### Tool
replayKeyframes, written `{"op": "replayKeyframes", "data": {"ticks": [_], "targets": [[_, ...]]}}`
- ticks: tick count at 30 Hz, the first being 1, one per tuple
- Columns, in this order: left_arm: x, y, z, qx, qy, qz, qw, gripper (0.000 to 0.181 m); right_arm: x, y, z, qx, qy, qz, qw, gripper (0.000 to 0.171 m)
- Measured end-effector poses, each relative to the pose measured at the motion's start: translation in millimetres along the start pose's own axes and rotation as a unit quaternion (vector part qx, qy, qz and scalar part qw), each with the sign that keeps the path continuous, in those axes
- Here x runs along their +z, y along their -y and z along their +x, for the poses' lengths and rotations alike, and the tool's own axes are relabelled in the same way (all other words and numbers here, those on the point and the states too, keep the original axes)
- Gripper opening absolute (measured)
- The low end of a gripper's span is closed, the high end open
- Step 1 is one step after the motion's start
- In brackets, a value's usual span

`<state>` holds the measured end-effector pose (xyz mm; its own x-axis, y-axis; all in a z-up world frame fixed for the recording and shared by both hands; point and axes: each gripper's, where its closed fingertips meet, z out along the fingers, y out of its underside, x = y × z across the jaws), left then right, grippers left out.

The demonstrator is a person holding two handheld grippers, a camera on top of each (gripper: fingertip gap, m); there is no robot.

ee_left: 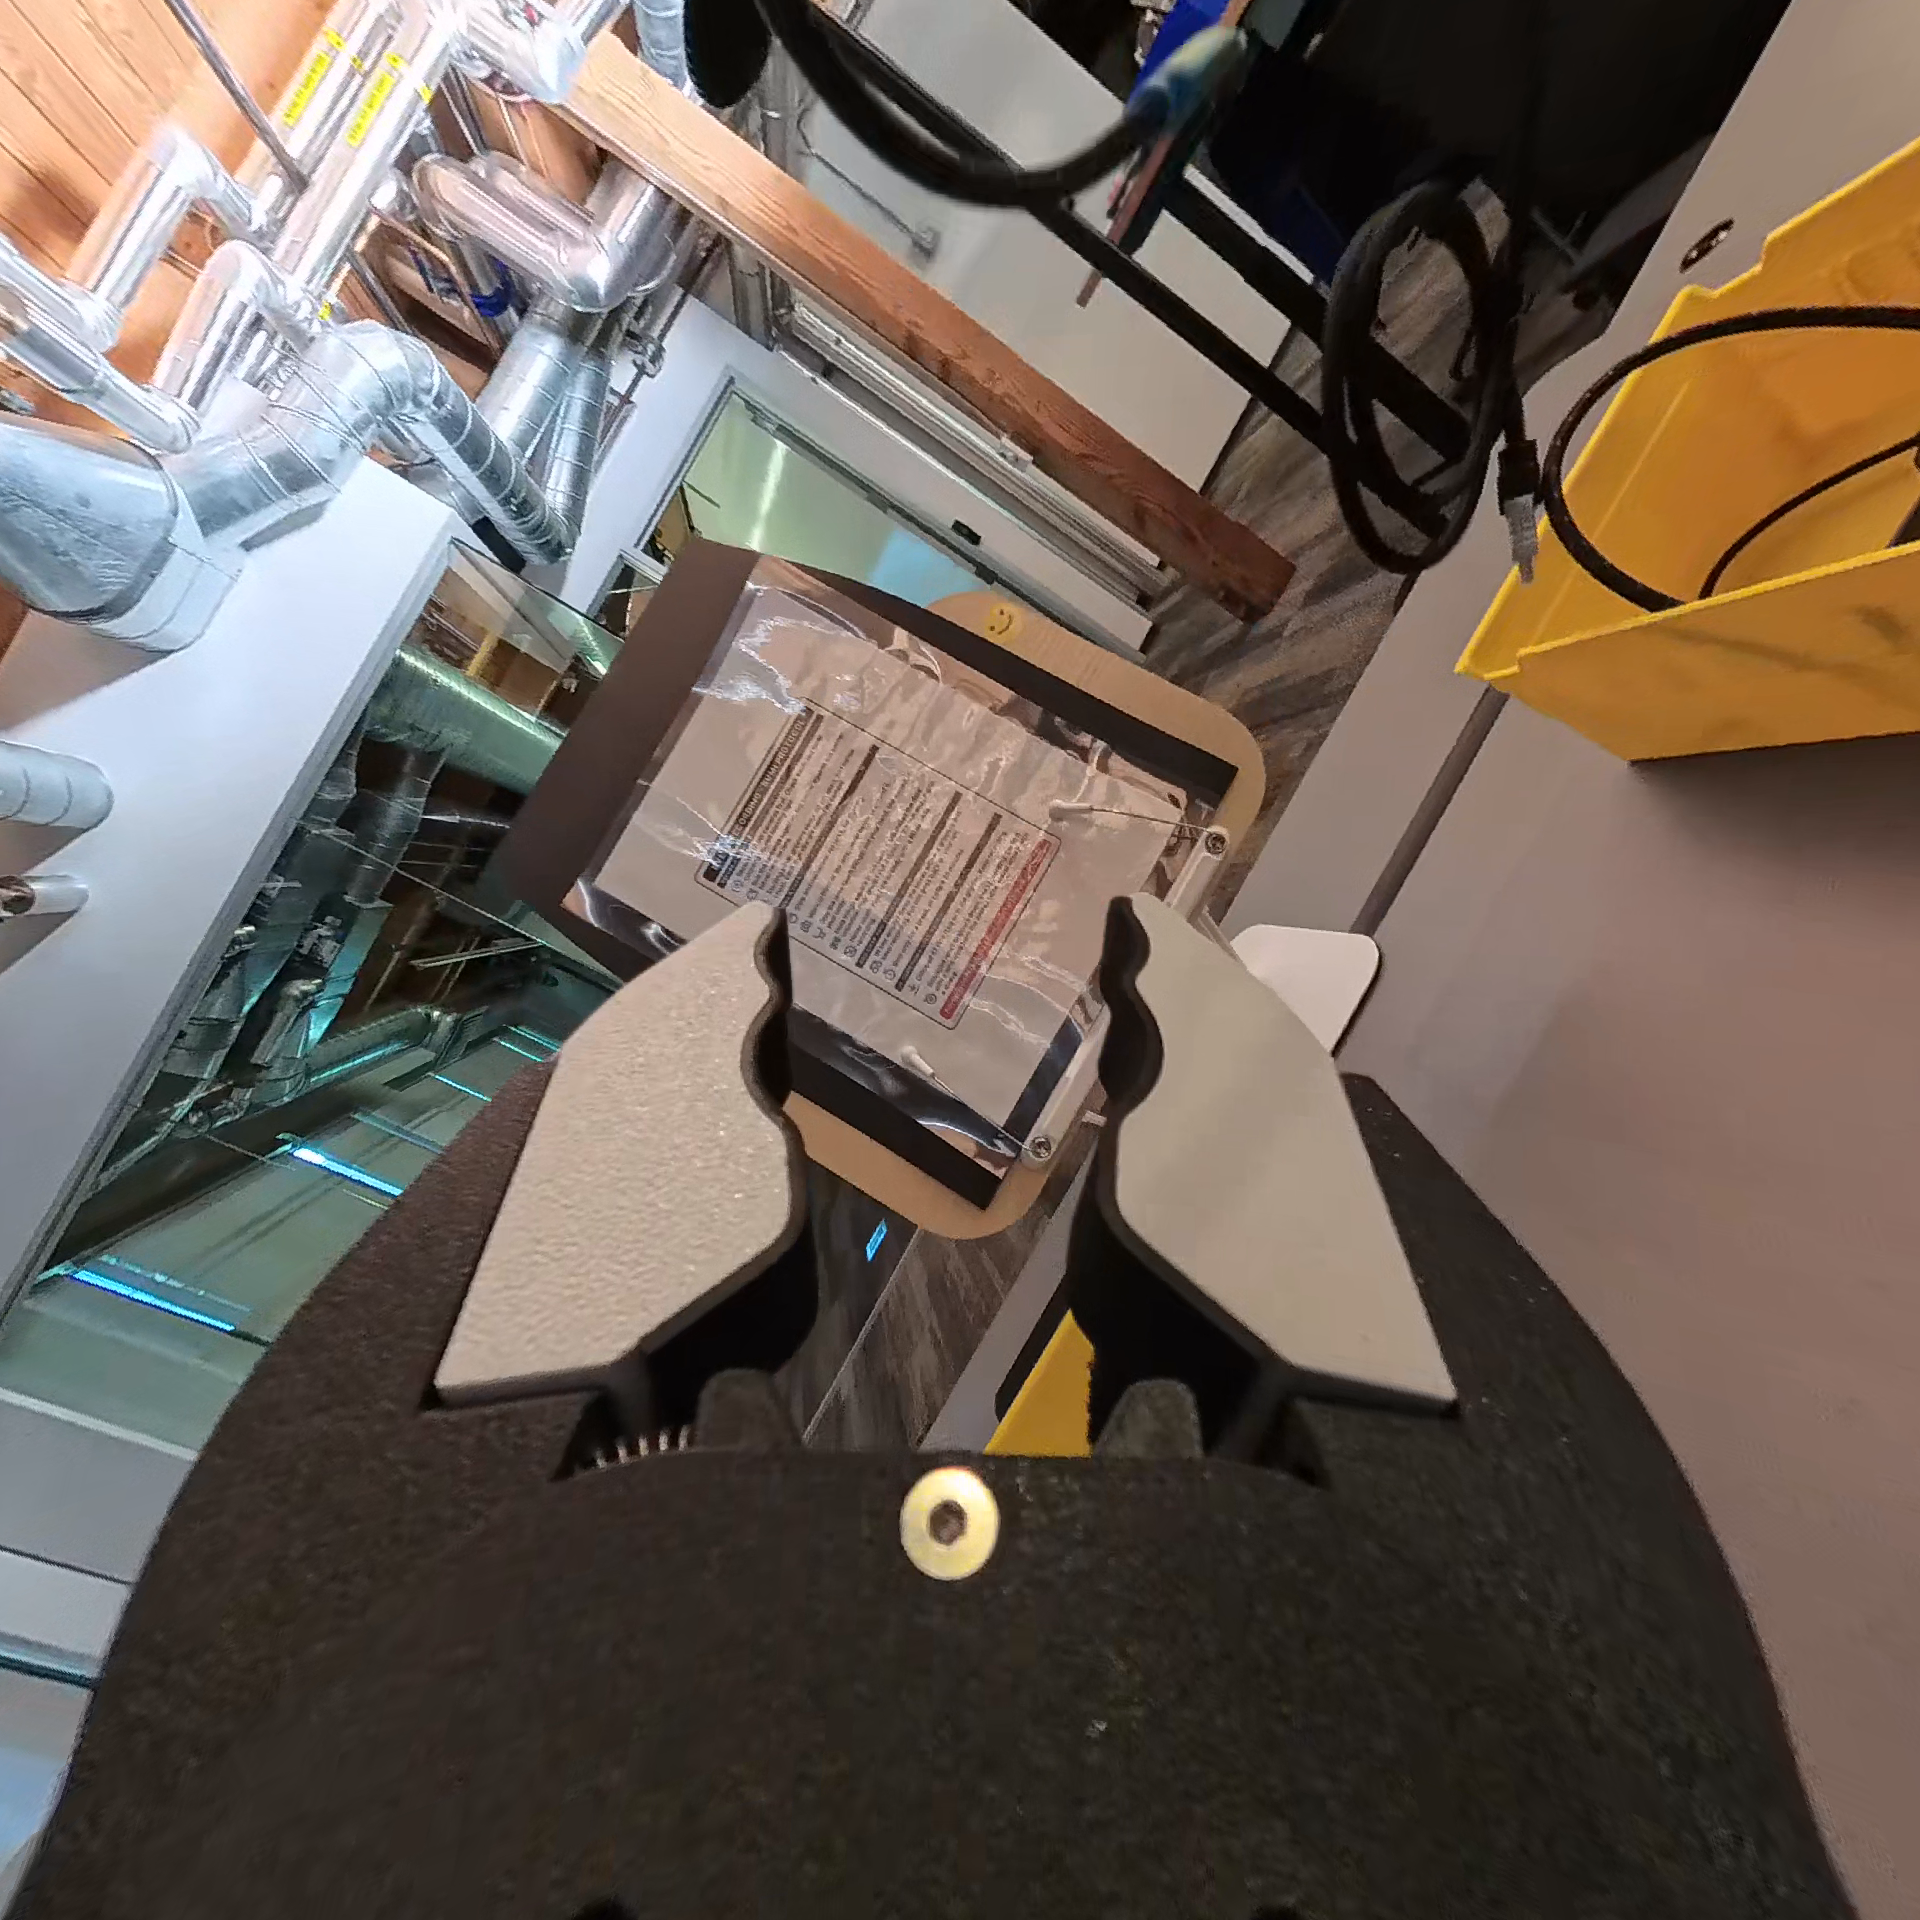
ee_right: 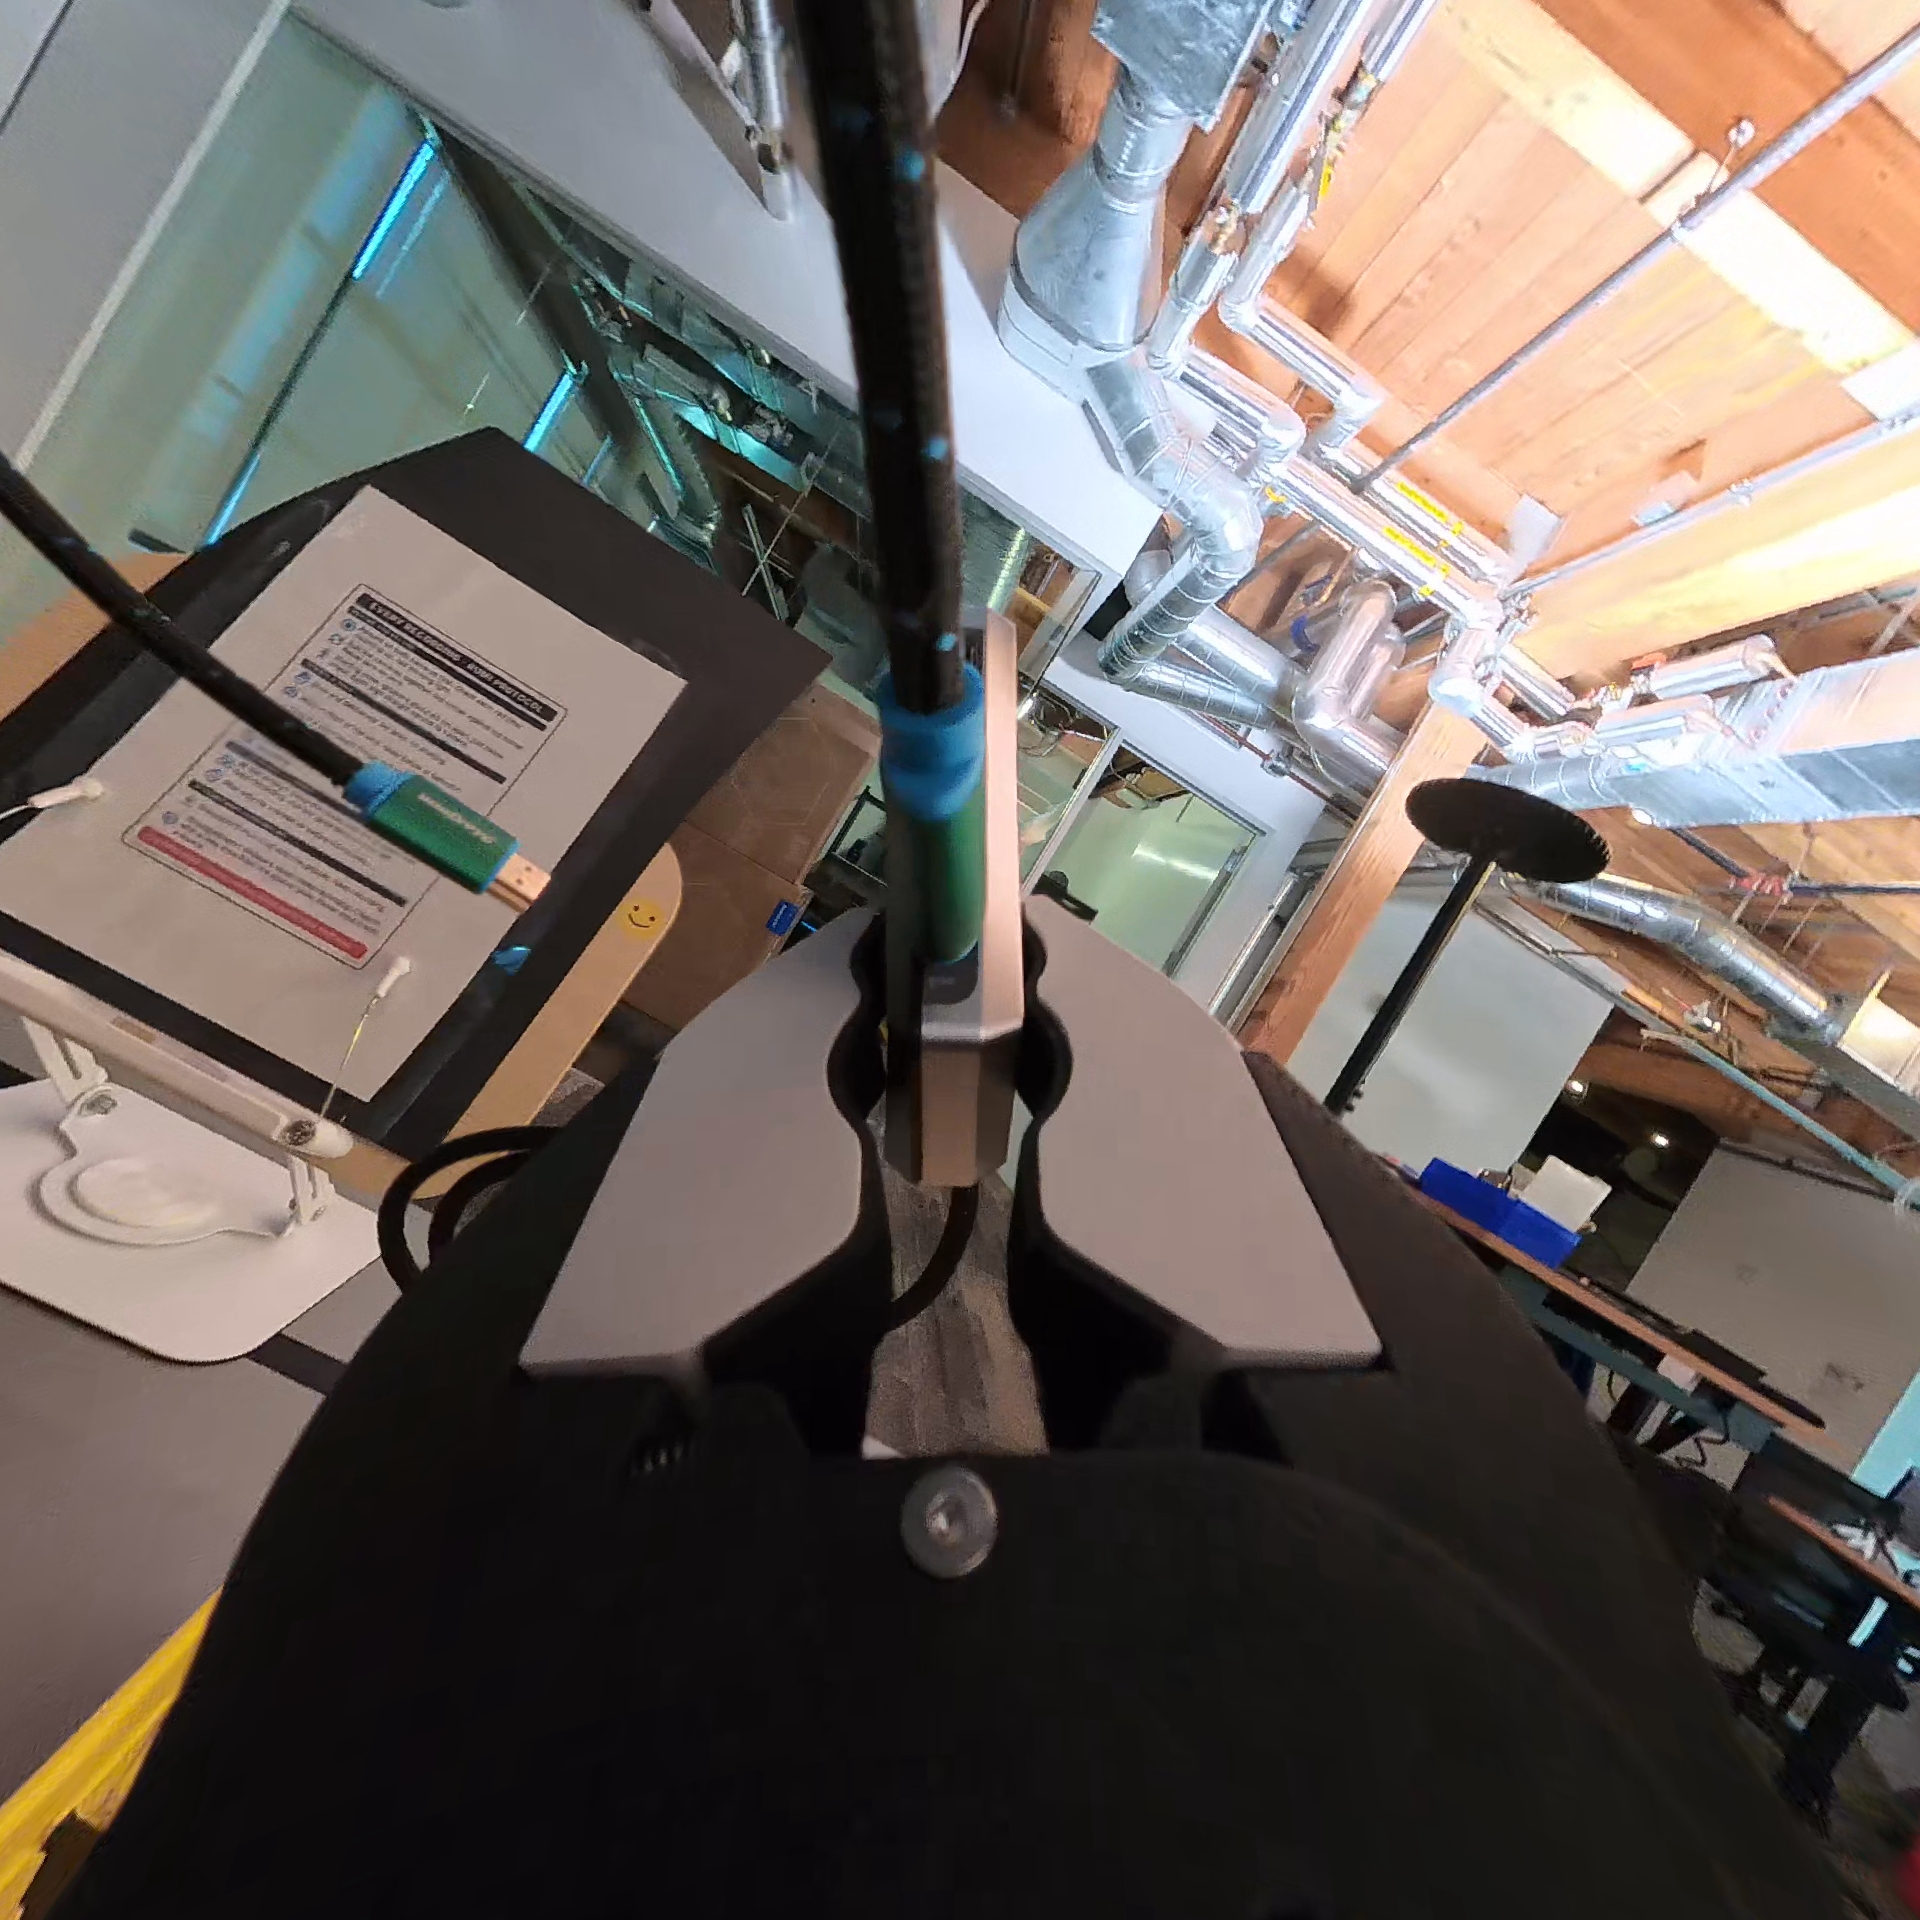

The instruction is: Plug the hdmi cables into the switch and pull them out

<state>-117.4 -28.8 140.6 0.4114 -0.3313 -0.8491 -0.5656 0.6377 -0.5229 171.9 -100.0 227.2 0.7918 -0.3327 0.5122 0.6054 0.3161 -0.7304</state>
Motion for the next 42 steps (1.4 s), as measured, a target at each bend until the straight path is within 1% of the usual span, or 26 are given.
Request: {"op": "replayKeyframes", "data": {"ticks": [2,8,12,13,16,19,21,22,25,28,31,32,35,37,40,42], "targets": [[2,0,4,0.002,-0.006,-0.003,1.0,0.057,-2,-2,10,0.014,-0.011,0.003,1.0,0.023],[4,2,8,0.004,-0.014,-0.006,1.0,0.057,-17,-2,53,0.047,-0.098,0.03,0.994,0.022],[5,0,9,0.003,-0.017,-0.013,1.0,0.057,-19,-14,67,0.058,-0.1,0.013,0.993,0.022],[5,-1,10,0.003,-0.018,-0.015,1.0,0.057,-16,-18,65,0.061,-0.088,0.008,0.994,0.022],[6,-2,10,0.003,-0.021,-0.019,1.0,0.057,-2,-44,46,0.067,-0.011,-0.066,0.996,0.022],[6,-4,10,0.003,-0.021,-0.023,1.0,0.057,8,-73,20,0.065,0.064,-0.13,0.987,0.022],[7,-5,11,0.002,-0.023,-0.025,0.999,0.057,15,-85,11,0.061,0.078,-0.136,0.986,0.022],[7,-5,11,0.002,-0.024,-0.027,0.999,0.057,16,-94,4,0.065,0.099,-0.152,0.981,0.022],[8,-7,13,0.004,-0.029,-0.031,0.999,0.056,13,-126,-13,0.097,0.175,-0.213,0.956,0.022],[9,-9,14,0.007,-0.03,-0.036,0.999,0.056,0,-157,-16,0.136,0.225,-0.268,0.927,0.022],[11,-9,16,0.007,-0.034,-0.037,0.999,0.056,-11,-169,-20,0.213,0.275,-0.277,0.896,0.022],[11,-9,17,0.008,-0.035,-0.038,0.999,0.056,-13,-172,-22,0.216,0.285,-0.28,0.891,0.023],[13,-9,20,0.012,-0.04,-0.04,0.998,0.056,-14,-179,-26,0.175,0.283,-0.302,0.893,0.023],[14,-9,23,0.014,-0.043,-0.041,0.998,0.056,-13,-183,-36,0.123,0.289,-0.319,0.894,0.022],[15,-8,26,0.015,-0.048,-0.041,0.998,0.056,-14,-195,-58,0.042,0.308,-0.354,0.882,0.023],[15,-7,28,0.016,-0.052,-0.041,0.998,0.055,-13,-200,-71,0.006,0.322,-0.362,0.875,0.023]]}}
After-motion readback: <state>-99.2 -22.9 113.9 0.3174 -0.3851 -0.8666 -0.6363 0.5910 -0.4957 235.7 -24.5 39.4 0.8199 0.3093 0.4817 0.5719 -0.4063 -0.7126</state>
